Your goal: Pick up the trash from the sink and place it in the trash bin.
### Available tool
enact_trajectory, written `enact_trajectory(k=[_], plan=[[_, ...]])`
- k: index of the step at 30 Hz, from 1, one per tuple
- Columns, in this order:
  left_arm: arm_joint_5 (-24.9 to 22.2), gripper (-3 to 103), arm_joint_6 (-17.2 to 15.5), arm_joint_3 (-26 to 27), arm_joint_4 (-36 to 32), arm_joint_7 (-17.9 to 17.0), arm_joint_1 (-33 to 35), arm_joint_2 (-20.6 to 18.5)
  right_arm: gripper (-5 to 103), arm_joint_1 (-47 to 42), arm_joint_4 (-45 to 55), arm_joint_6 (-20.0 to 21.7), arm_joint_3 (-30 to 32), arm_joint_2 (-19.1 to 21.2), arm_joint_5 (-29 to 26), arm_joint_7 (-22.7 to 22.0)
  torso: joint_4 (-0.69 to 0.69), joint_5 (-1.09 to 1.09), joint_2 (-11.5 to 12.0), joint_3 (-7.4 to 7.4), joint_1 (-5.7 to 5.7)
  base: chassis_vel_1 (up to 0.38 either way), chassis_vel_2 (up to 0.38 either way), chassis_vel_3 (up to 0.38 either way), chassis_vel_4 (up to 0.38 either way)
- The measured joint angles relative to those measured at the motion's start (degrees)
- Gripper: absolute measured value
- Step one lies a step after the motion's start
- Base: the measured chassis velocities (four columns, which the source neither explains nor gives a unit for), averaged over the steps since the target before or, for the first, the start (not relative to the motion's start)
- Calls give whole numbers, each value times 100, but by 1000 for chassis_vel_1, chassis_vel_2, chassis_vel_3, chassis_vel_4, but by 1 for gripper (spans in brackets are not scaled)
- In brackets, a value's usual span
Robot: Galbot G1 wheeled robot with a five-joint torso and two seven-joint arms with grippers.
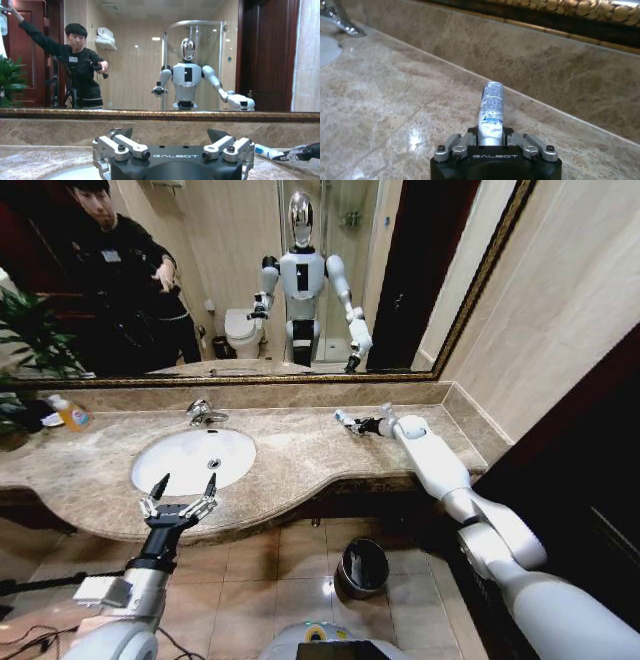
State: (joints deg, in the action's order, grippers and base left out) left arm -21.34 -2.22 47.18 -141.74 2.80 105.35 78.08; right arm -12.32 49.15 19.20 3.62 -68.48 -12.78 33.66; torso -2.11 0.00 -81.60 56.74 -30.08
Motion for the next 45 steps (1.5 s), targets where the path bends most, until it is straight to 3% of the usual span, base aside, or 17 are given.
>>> enact_trajectory(k=[2,3,5,6,8,10,20,38,45], plan=[[0,100,0,0,0,0,0,0,25,-180,329,56,-38,74,-428,-455,0,-1,0,0,0,0,0,0,0],[0,100,0,0,0,0,0,0,25,-180,329,56,-38,74,-428,-455,0,-1,0,0,0,0,0,0,0],[0,100,0,0,0,0,0,0,25,-468,803,80,-87,158,-1016,-1106,0,1,0,0,0,0,0,0,0],[0,100,0,0,0,0,0,0,25,-468,803,80,-87,158,-1016,-1106,0,1,0,0,0,0,0,0,0],[0,100,0,0,0,0,0,0,25,-839,1408,79,-98,258,-1624,-1759,0,-1,0,0,0,0,0,0,0],[0,100,0,0,0,-1,0,0,25,-1123,1798,48,-78,321,-1994,-2112,0,1,0,0,0,0,0,0,0],[0,100,0,0,0,0,0,0,25,-2141,3054,-471,181,539,-2476,-3145,0,0,0,-1,0,0,0,0,0],[0,100,0,0,0,0,0,0,25,-3626,4042,-1291,1264,719,-2127,-3097,0,1,0,0,0,0,0,0,0],[0,100,0,0,0,0,0,0,25,-4700,4779,-1630,1890,700,-1991,-2928,1,0,0,0,0,0,0,0,0]])
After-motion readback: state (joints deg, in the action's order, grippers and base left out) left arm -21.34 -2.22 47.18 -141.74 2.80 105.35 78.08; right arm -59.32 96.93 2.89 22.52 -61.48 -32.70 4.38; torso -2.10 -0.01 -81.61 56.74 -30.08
